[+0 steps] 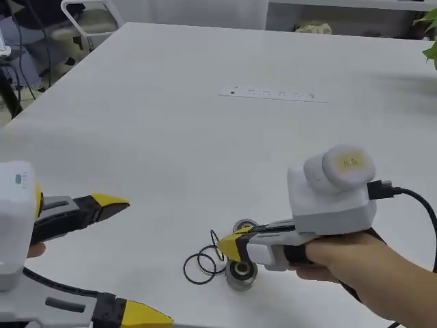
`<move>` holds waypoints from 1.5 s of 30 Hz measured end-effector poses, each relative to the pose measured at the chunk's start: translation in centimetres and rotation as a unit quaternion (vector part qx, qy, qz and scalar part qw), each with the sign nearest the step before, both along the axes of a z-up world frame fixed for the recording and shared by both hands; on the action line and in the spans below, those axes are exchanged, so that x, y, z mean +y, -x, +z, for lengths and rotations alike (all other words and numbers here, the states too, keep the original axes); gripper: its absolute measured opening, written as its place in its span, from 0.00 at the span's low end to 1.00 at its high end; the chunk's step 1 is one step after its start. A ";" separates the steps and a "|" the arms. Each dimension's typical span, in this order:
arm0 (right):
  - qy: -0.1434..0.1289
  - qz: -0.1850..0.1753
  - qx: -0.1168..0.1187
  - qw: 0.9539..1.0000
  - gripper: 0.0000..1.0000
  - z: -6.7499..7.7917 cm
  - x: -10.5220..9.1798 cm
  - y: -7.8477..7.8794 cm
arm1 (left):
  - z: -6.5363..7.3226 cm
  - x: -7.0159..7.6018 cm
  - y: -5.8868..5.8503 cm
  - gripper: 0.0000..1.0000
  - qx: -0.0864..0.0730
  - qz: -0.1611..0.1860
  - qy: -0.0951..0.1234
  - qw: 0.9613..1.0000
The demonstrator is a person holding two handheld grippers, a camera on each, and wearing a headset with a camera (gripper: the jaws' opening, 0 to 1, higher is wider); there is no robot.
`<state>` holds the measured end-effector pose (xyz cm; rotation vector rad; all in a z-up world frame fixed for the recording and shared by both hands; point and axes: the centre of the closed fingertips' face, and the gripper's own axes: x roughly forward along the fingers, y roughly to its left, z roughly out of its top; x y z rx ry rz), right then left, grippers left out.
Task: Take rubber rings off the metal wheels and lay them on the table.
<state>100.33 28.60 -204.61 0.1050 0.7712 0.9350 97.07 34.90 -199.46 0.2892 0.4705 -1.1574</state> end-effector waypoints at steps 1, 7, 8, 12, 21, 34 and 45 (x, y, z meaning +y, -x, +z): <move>-0.001 0.002 -0.003 1.000 0.00 0.1 0.1 0.0 | 0.0 0.0 0.0 0.92 0.001 0.000 0.001 1.000; 0.013 0.015 -0.010 1.000 0.00 -0.2 0.3 0.3 | -0.1 0.0 0.0 0.90 0.000 0.000 -0.003 1.000; 0.014 0.016 -0.010 1.000 0.00 -0.2 0.3 0.3 | -0.1 0.0 0.0 0.89 0.000 0.000 -0.004 1.000; 0.020 0.016 -0.019 0.999 0.00 0.0 0.1 0.2 | -0.2 0.1 0.0 0.88 -0.002 -0.001 -0.007 1.000; 0.039 0.030 -0.037 0.998 0.00 0.0 -0.1 0.2 | -0.3 0.2 0.0 0.87 -0.001 -0.002 -0.008 1.000; 0.052 0.059 -0.033 0.996 0.03 -0.7 0.3 1.1 | -0.4 0.3 -0.1 0.85 -0.002 0.000 -0.011 1.000; 0.049 0.060 -0.026 0.997 0.07 -0.9 0.4 1.2 | -0.4 0.4 -0.2 0.84 -0.002 0.003 -0.011 1.000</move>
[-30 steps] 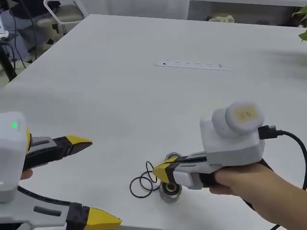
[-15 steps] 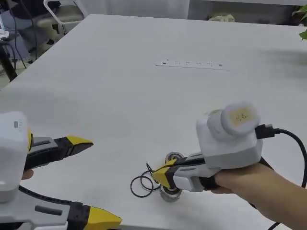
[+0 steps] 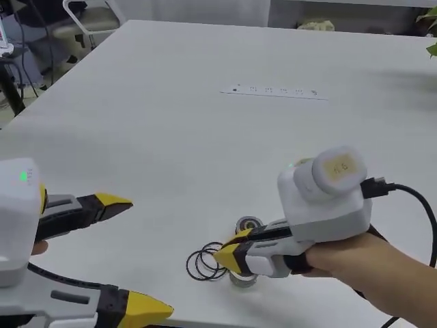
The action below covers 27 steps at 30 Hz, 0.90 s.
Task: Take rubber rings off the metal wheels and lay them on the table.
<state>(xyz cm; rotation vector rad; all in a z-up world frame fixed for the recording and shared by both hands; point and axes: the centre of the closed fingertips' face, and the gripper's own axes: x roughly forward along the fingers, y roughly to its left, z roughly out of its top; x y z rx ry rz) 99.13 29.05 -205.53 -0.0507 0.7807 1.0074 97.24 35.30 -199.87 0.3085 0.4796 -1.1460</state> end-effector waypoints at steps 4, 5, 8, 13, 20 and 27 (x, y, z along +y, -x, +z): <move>-0.001 0.001 -0.003 1.000 0.07 0.1 0.1 -0.1 | -0.1 0.0 0.0 0.83 0.000 0.000 -0.002 1.000; -0.002 -0.001 -0.002 1.000 0.07 0.2 0.0 -0.1 | -0.1 0.0 0.0 0.83 0.000 0.000 -0.002 1.000; -0.007 -0.008 -0.003 1.000 0.07 0.4 -0.3 -0.5 | 0.0 0.0 -0.1 0.83 0.000 0.002 0.000 1.000; -0.017 -0.029 -0.008 0.999 0.07 1.0 -1.0 -1.4 | -0.1 0.0 0.0 0.83 0.001 0.001 -0.003 1.000; -0.027 -0.065 -0.017 0.997 0.07 1.6 -2.6 -2.9 | -0.1 0.0 0.1 0.83 0.001 -0.002 -0.005 1.000; -0.025 -0.099 -0.020 0.995 0.07 1.5 -4.6 -4.2 | 0.2 -0.2 0.3 0.84 -0.005 -0.014 -0.004 1.000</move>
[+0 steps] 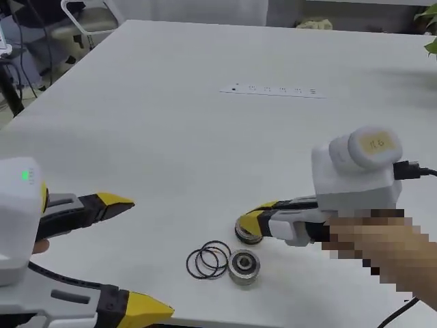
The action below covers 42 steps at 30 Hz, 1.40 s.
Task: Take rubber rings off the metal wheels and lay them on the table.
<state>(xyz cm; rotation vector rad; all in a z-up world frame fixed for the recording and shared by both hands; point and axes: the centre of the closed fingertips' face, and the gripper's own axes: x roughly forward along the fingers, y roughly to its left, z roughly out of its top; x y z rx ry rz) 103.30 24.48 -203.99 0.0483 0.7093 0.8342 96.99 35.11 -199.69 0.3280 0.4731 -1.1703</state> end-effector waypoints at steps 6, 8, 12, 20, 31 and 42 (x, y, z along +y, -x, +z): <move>0.013 -0.016 0.002 1.000 0.07 -0.6 -1.5 -0.5 | 1.1 0.0 -0.4 0.86 -0.012 -0.001 0.007 1.000; 0.029 -0.016 0.000 0.999 0.07 -0.9 -2.1 -0.5 | 1.9 -0.2 -0.7 0.86 -0.020 -0.007 0.008 1.000; 0.042 -0.024 0.000 0.999 0.07 -1.3 -3.0 -0.8 | 3.3 -0.7 -1.5 0.87 -0.043 -0.019 0.006 0.999; 0.068 -0.017 0.008 0.998 0.09 -2.6 -3.6 -0.3 | 6.3 -2.8 -3.4 0.87 -0.090 -0.057 -0.001 0.994; 0.088 0.007 0.007 0.996 0.12 -3.3 -3.5 0.3 | 8.3 -6.9 -4.8 0.86 -0.111 -0.114 0.010 0.987; 0.099 0.033 -0.006 0.995 0.17 -3.7 -2.9 0.7 | 6.1 -12.0 -6.1 0.69 -0.096 -0.155 0.035 0.983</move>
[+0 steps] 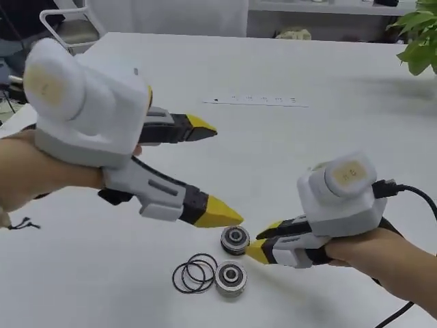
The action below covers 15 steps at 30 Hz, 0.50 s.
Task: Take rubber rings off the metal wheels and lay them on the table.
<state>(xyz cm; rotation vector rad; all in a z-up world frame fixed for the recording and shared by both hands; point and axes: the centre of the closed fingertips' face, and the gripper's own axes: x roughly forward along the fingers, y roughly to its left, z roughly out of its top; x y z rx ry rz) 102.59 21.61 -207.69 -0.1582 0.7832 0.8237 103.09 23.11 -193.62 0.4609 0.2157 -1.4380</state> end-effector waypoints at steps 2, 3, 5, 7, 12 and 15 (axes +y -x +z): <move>0.001 0.002 -0.001 1.000 0.17 0.0 0.0 0.0 | -0.8 -0.5 -0.3 0.67 0.005 0.001 0.003 1.000; 0.001 0.002 -0.001 1.000 0.17 0.0 0.0 0.0 | -1.3 -0.7 -0.4 0.66 0.004 0.000 0.005 1.000; 0.001 0.003 -0.002 1.000 0.17 0.0 0.1 0.0 | -2.1 -0.9 -0.5 0.64 0.002 -0.002 0.004 1.000; 0.000 0.004 -0.002 1.000 0.17 0.0 0.1 0.0 | -3.3 -1.0 -0.9 0.60 -0.002 0.000 -0.006 1.000; 0.000 0.010 -0.005 1.000 0.18 0.0 0.3 0.1 | -6.5 -1.4 -0.9 0.52 0.020 0.000 -0.024 1.000; 0.000 0.012 -0.007 1.000 0.19 0.0 0.4 0.1 | -7.8 -1.6 -1.0 0.48 0.025 0.004 -0.030 0.999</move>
